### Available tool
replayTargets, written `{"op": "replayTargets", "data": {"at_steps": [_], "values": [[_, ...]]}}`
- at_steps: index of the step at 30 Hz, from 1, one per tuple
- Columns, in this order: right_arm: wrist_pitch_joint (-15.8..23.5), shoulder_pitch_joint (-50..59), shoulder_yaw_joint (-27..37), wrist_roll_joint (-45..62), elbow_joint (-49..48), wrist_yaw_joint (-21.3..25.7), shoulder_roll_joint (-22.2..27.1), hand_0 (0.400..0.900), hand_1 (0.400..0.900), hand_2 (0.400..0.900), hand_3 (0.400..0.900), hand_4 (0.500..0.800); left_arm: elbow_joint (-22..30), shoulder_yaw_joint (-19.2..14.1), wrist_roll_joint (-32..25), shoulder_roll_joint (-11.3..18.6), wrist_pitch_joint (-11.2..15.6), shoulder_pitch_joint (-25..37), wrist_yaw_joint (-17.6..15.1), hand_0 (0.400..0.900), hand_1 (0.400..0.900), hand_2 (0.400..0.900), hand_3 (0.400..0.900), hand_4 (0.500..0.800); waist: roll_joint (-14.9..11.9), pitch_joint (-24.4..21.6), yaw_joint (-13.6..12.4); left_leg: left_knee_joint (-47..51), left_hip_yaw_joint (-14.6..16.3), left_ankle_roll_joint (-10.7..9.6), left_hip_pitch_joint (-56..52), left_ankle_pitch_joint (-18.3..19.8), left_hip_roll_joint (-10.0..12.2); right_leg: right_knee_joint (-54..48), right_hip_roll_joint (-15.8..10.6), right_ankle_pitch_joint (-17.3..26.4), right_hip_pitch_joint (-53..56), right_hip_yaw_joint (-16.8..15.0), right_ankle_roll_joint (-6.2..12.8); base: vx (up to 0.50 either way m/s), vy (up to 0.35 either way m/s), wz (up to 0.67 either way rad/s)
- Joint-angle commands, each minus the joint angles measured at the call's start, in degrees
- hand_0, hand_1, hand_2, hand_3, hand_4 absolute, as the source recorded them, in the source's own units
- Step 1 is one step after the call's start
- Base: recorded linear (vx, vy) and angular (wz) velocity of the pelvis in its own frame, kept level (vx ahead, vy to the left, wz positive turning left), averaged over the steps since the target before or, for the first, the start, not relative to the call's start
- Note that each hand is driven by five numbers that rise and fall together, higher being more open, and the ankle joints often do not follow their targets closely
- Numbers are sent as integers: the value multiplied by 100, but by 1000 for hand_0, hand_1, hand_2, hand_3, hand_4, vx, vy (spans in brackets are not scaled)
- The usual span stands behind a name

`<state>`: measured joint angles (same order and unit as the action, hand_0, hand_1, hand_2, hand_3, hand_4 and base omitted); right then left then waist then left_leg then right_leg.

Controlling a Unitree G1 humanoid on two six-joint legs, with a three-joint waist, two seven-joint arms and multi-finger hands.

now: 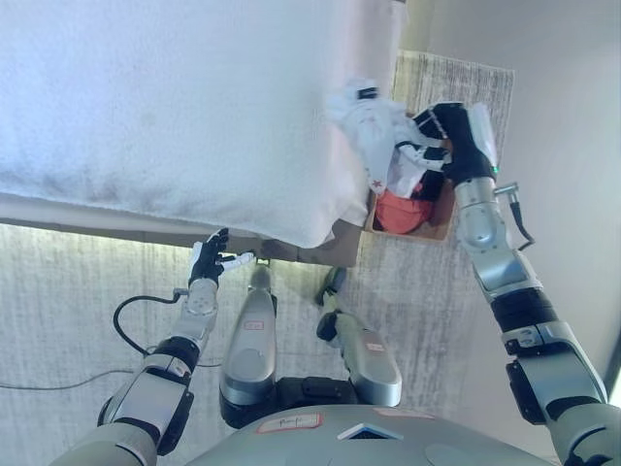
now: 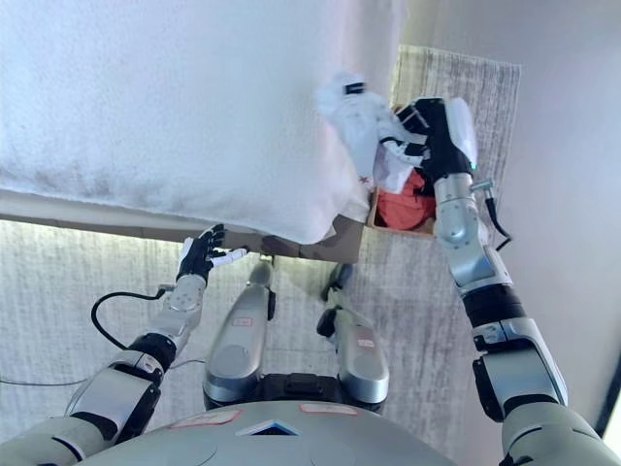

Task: Put the clothes on the bed into the basket.

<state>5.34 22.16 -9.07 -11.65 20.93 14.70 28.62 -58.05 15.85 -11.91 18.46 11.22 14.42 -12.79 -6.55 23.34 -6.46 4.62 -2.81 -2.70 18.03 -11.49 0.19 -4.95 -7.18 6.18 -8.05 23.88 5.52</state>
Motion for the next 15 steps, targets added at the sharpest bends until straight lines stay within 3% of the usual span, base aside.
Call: {"op": "replayTargets", "data": {"at_steps": [1, 8, 15], "values": [[347, -31, 352, 193, -199, 521, 379, 400, 400, 400, 400, 500, -287, -42, 209, -86, 180, -287, 67, 900, 900, 900, 900, 800, -2, -837, 97, 38, 82, 94, -338, 644, 31, 252, -221, -170, 257, -204, 276, 37, 33, -5], [69, -291, 977, 43, 405, 845, 610, 400, 400, 400, 400, 500, -539, -291, 385, -57, 70, -587, 153, 900, 900, 900, 900, 800, 105, -1182, 113, 38, 127, 126, -583, 761, -16, 149, -240, -164, 510, -226, 312, 55, 18, -3], [-86, -93, 865, 198, 1069, 840, 612, 400, 400, 400, 400, 500, -607, -273, 396, -105, 30, -699, 134, 900, 900, 900, 900, 800, 186, -1299, 107, 38, 125, 131, -631, 763, -32, 89, -246, -126, 566, -210, 312, 13, 2, 0]]}}
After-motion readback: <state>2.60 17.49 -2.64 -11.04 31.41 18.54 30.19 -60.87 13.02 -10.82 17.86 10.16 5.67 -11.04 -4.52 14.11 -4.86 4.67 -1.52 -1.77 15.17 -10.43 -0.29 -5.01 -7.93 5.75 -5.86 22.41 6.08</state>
